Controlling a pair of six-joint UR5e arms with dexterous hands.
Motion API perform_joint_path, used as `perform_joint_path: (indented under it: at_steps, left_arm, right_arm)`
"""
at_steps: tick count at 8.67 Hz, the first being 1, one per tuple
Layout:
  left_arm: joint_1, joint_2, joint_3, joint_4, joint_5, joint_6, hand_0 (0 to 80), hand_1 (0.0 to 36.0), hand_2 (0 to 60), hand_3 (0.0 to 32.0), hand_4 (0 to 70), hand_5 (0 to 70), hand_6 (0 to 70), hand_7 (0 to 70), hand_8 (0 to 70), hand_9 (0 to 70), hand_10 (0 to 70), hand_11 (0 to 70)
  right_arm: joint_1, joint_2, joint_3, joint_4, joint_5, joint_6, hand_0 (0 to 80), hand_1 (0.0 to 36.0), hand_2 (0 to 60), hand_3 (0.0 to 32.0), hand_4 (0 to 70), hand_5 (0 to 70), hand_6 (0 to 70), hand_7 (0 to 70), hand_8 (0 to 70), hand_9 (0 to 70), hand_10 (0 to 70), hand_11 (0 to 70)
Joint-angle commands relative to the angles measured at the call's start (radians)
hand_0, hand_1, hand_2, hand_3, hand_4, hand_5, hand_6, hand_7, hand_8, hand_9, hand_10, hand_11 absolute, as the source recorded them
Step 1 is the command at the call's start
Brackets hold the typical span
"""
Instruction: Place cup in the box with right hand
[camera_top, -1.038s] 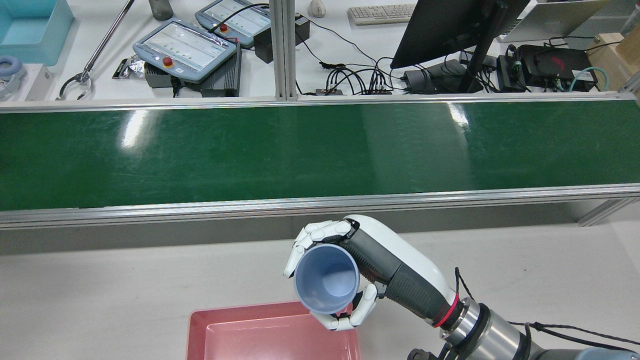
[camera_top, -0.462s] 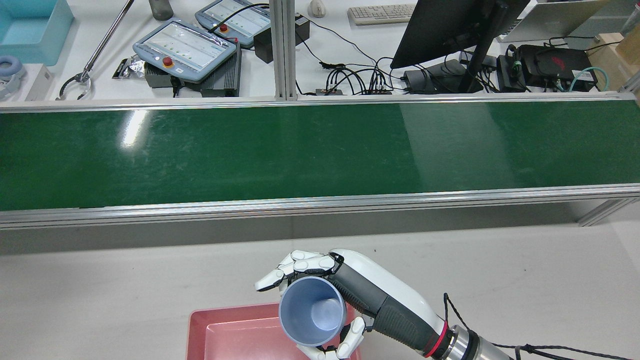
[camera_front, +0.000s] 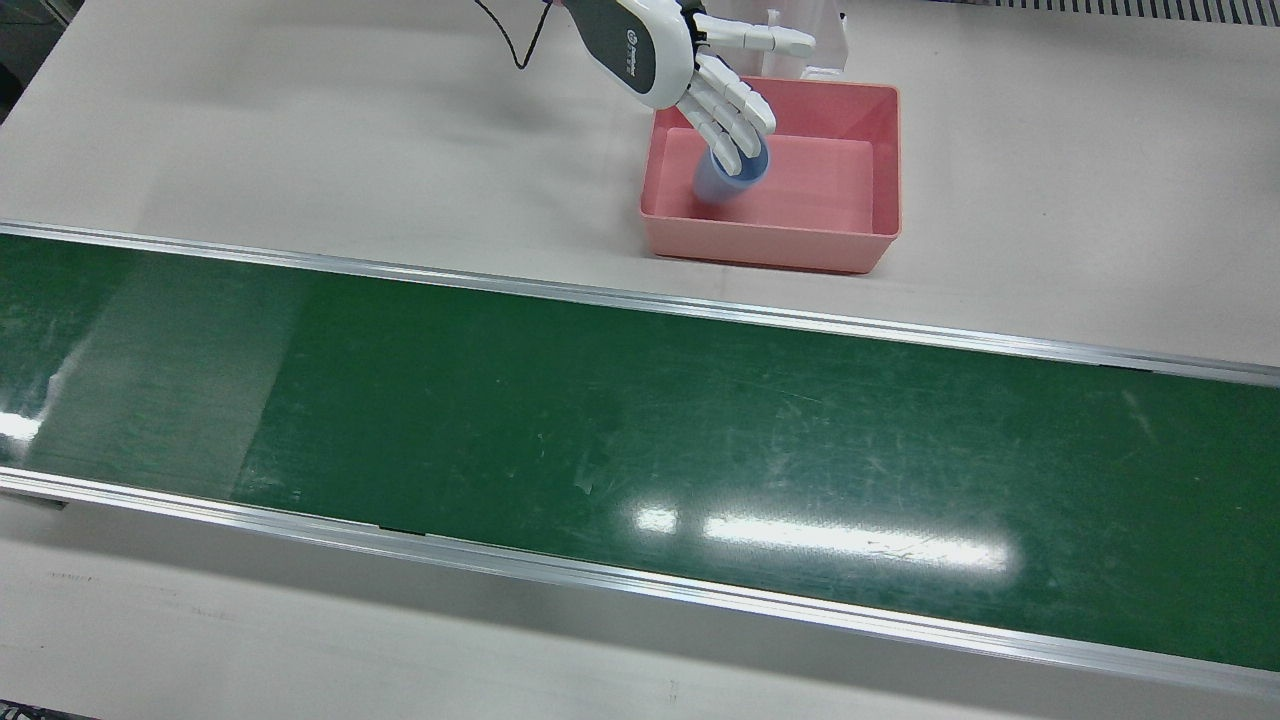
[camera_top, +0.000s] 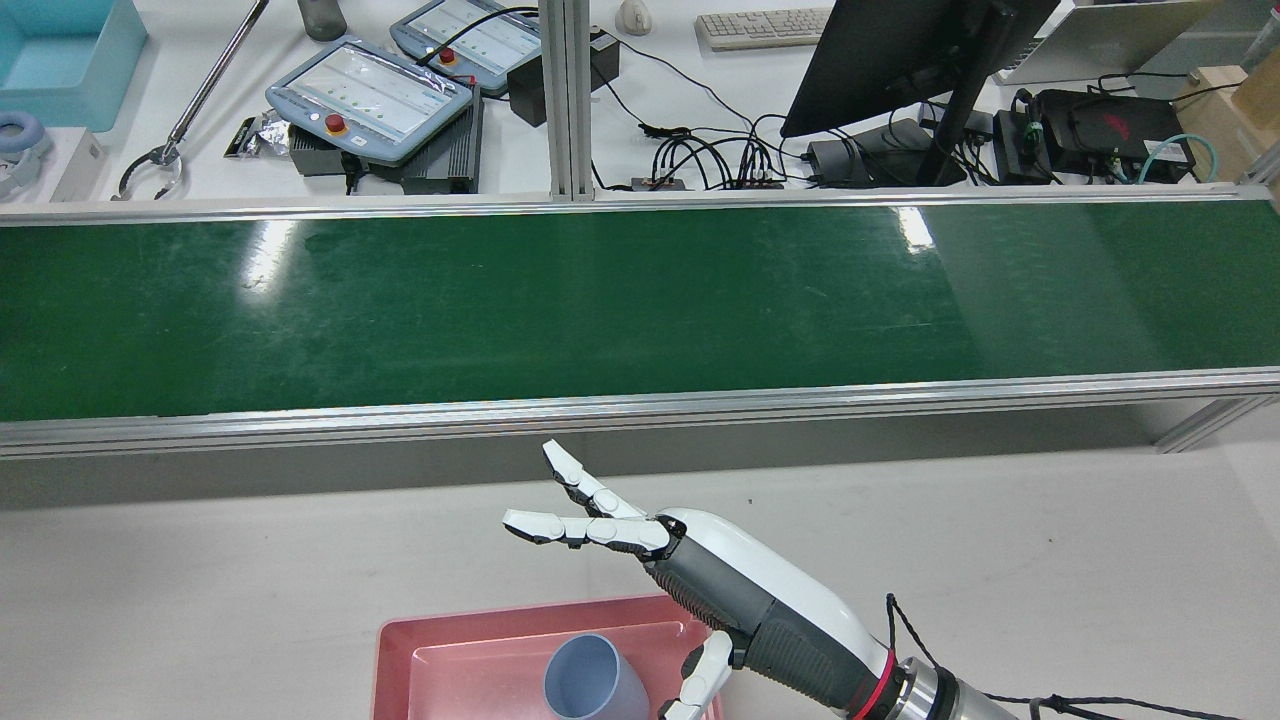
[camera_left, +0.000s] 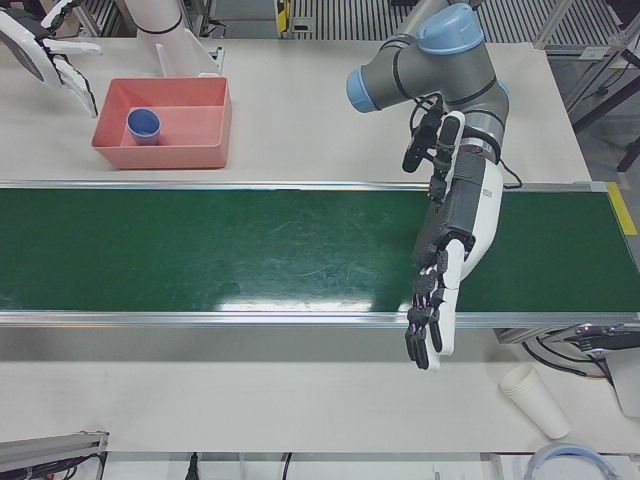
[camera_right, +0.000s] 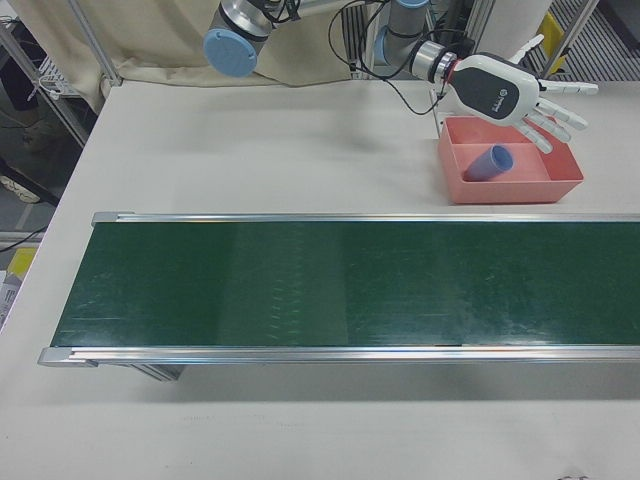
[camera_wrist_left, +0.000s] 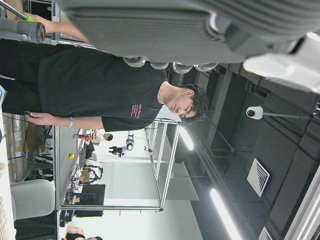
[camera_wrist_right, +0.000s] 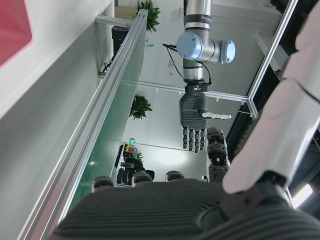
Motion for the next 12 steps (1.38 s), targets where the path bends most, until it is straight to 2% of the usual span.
perform_joint_path:
  at_steps: [1,2,3,4,5,6,7,8,9,10,11,12]
  left_arm:
    - [0.0,0.0,0.001,0.0,0.0,0.0,0.0,0.0,0.0,0.0,0.0,0.0,0.0,0.0,0.0,0.0,0.0,0.0]
    - [0.0,0.0,0.001,0.0,0.0,0.0,0.0,0.0,0.0,0.0,0.0,0.0,0.0,0.0,0.0,0.0,0.0,0.0]
    - [0.0,0.0,0.001,-0.002,0.0,0.0,0.0,0.0,0.0,0.0,0.0,0.0,0.0,0.0,0.0,0.0,0.0,0.0]
    - [0.0,0.0,0.001,0.0,0.0,0.0,0.0,0.0,0.0,0.0,0.0,0.0,0.0,0.0,0.0,0.0,0.0,0.0]
    - [0.001,0.0,0.001,0.0,0.0,0.0,0.0,0.0,0.0,0.0,0.0,0.0,0.0,0.0,0.0,0.0,0.0,0.0]
    - [0.0,0.0,0.001,0.0,0.0,0.0,0.0,0.0,0.0,0.0,0.0,0.0,0.0,0.0,0.0,0.0,0.0,0.0]
    - [0.0,0.0,0.001,0.0,0.001,0.0,0.0,0.0,0.0,0.0,0.0,0.0,0.0,0.0,0.0,0.0,0.0,0.0]
    - [0.0,0.0,0.001,0.0,0.001,0.0,0.0,0.0,0.0,0.0,0.0,0.0,0.0,0.0,0.0,0.0,0.0,0.0]
    - [0.0,0.0,-0.001,0.0,0.0,0.0,0.0,0.0,0.0,0.0,0.0,0.0,0.0,0.0,0.0,0.0,0.0,0.0]
    - [0.0,0.0,-0.001,0.0,0.001,0.0,0.0,0.0,0.0,0.0,0.0,0.0,0.0,0.0,0.0,0.0,0.0,0.0]
    - [0.001,0.0,-0.001,0.0,0.001,0.0,0.0,0.0,0.0,0.0,0.0,0.0,0.0,0.0,0.0,0.0,0.0,0.0]
    - [0.0,0.0,0.001,0.0,0.001,0.0,0.0,0.0,0.0,0.0,0.0,0.0,0.0,0.0,0.0,0.0,0.0,0.0]
  right_arm:
    - [0.029,0.0,0.014,0.0,0.0,0.014,47.4,8.7,3.7,22.6,0.0,2.5,0.0,0.0,0.0,0.0,0.0,0.0]
    - [0.125,0.0,0.017,0.0,-0.006,0.06,48.2,7.1,0.0,22.0,0.0,2.6,0.0,0.0,0.0,0.0,0.0,0.0]
    - [0.289,-0.012,0.014,-0.011,-0.014,0.098,47.9,8.5,2.0,19.2,0.0,2.7,0.0,0.0,0.0,0.0,0.0,0.0]
    - [0.47,-0.073,-0.001,-0.012,-0.015,0.105,48.2,10.8,2.9,1.6,4.4,3.1,0.0,0.0,0.0,0.0,0.0,0.0]
    - [0.622,-0.115,-0.046,-0.018,-0.017,0.11,51.3,15.9,4.1,0.0,6.7,4.4,0.0,0.0,0.0,0.0,0.0,0.0]
    - [0.757,-0.142,-0.139,-0.017,-0.065,0.154,57.2,22.8,8.9,0.0,8.0,6.2,0.7,0.0,0.0,0.0,0.0,0.0]
    - [0.874,-0.141,-0.319,-0.008,-0.146,0.244,58.1,22.0,4.6,0.0,9.9,6.3,1.1,0.0,0.0,0.0,0.0,0.0]
    - [0.955,-0.138,-0.479,0.008,-0.179,0.32,57.0,19.3,0.0,0.0,11.1,5.6,0.5,0.0,0.0,0.0,0.0,0.0]
    - [1.031,-0.143,-0.57,0.074,-0.219,0.335,55.3,18.5,2.9,0.0,9.5,5.2,0.3,0.0,0.0,0.0,0.0,0.0]
    - [1.057,-0.155,-0.647,0.137,-0.259,0.346,54.8,16.6,2.5,0.0,7.7,5.0,0.0,0.0,0.0,0.0,0.0,0.0]
    - [1.048,-0.184,-0.699,0.175,-0.267,0.378,52.6,12.8,0.0,0.0,5.4,4.4,0.0,0.0,0.0,0.0,0.0,0.0]
    - [1.045,-0.186,-0.724,0.19,-0.267,0.393,51.4,11.7,0.0,0.0,5.3,3.9,0.0,0.0,0.0,0.0,0.0,0.0]
